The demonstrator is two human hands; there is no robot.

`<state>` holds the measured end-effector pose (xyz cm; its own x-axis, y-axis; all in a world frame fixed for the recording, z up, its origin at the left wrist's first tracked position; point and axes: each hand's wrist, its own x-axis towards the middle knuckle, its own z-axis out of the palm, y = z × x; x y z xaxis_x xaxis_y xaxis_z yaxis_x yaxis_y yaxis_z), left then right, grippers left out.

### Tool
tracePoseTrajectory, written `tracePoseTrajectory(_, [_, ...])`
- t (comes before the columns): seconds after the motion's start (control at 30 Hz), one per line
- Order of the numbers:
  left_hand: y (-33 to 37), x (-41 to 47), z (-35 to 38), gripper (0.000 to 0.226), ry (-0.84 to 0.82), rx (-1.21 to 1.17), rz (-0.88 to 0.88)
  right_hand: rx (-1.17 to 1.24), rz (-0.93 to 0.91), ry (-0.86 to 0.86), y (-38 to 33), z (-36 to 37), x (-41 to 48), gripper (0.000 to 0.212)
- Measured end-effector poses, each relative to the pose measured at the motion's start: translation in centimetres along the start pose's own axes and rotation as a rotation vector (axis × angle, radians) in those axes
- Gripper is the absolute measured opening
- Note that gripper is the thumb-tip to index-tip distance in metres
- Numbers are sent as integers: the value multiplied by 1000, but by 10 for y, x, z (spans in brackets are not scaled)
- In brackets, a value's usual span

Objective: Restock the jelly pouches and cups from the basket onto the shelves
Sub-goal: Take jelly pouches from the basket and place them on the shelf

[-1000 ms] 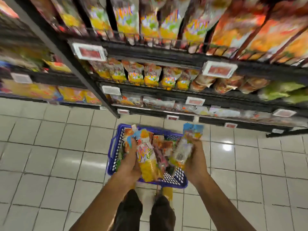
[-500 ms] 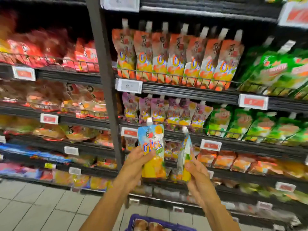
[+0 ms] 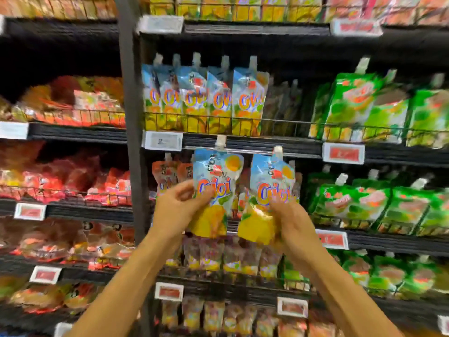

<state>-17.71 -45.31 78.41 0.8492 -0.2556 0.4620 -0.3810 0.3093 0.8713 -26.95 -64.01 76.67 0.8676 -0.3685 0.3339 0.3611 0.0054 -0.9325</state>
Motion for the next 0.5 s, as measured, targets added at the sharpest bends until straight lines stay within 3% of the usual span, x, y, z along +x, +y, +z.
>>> tracePoseTrajectory(0.1, [31, 29, 10, 32, 7, 22, 79, 6, -155, 0, -41, -1, 25, 27])
tracePoseTrajectory(0.37, [100, 109, 41, 12, -99, 25, 243, -103, -501, 176, -122, -2, 82, 40])
tracePoseTrajectory(0.5, [122, 137, 63, 17, -112, 6, 323, -124, -636, 291, -154, -9, 94, 25])
